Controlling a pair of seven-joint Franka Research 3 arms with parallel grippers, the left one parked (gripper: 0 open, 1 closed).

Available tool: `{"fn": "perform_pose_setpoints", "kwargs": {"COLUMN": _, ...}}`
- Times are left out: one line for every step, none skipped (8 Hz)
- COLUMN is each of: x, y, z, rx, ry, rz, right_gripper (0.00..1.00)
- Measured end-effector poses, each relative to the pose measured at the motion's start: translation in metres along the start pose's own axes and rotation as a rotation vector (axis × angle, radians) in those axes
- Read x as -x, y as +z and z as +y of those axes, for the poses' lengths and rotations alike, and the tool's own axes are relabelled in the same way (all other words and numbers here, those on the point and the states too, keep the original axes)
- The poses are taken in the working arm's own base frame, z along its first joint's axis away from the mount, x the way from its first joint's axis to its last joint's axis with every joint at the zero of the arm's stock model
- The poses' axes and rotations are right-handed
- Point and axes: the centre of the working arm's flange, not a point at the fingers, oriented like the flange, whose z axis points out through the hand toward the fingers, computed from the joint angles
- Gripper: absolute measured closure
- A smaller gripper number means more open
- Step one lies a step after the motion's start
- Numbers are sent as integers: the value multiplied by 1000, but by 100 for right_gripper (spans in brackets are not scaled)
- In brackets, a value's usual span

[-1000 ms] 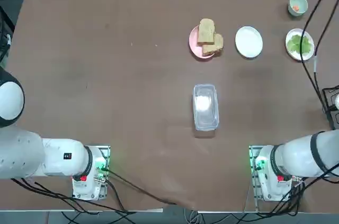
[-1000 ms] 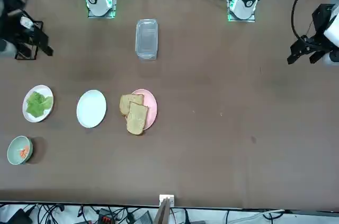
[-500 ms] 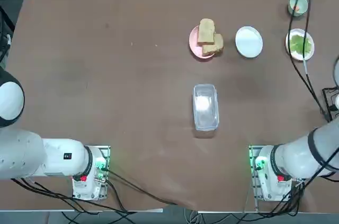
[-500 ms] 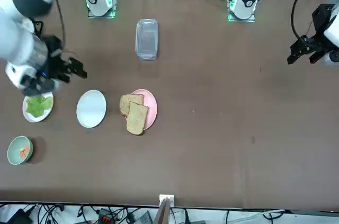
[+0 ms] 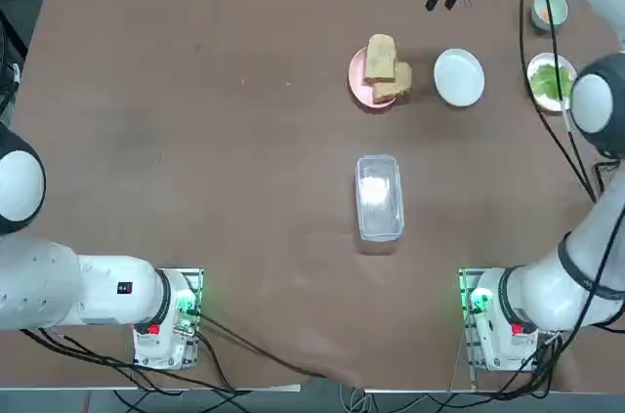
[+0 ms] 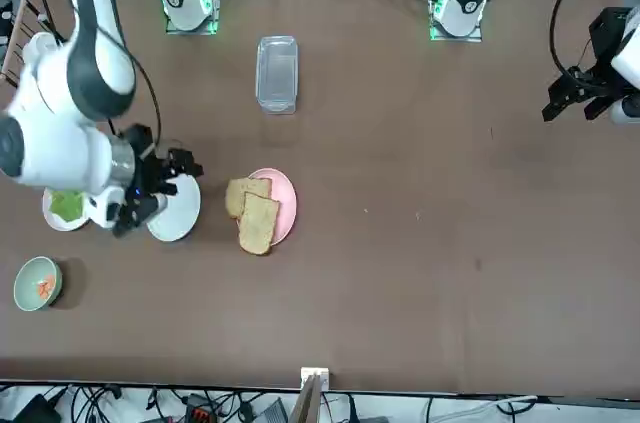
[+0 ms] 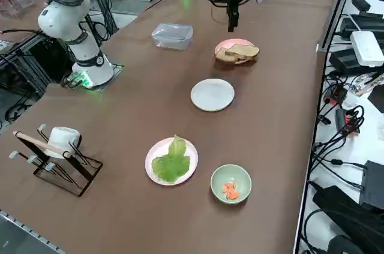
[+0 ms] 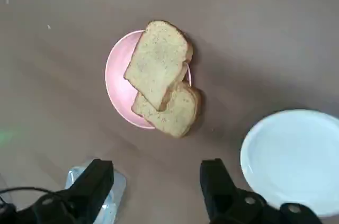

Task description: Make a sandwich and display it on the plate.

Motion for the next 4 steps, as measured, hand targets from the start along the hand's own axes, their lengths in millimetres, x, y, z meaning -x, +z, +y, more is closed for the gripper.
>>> {"fn": "perform_pose_setpoints", "kwargs": {"x": -13, "y": 16, "z": 7, "rx": -41, "ry": -9, "rz": 8, "right_gripper": 0}}
{"fn": "perform_pose_setpoints", "kwargs": {"x": -26, "y": 26, "z": 10, "rx": -92, "ry": -16, "rz": 27, "right_gripper": 0}}
{"fn": "perform_pose_setpoints", "kwargs": {"x": -37, "y": 36, "z": 14, "rx": -118, "ry": -39, "rz": 41, "right_gripper": 0}}
{"fn": "perform_pose_setpoints", "kwargs": {"x": -48, "y": 45, "z": 20, "rx": -123, "ry": -59, "rz": 53, "right_gripper": 0}}
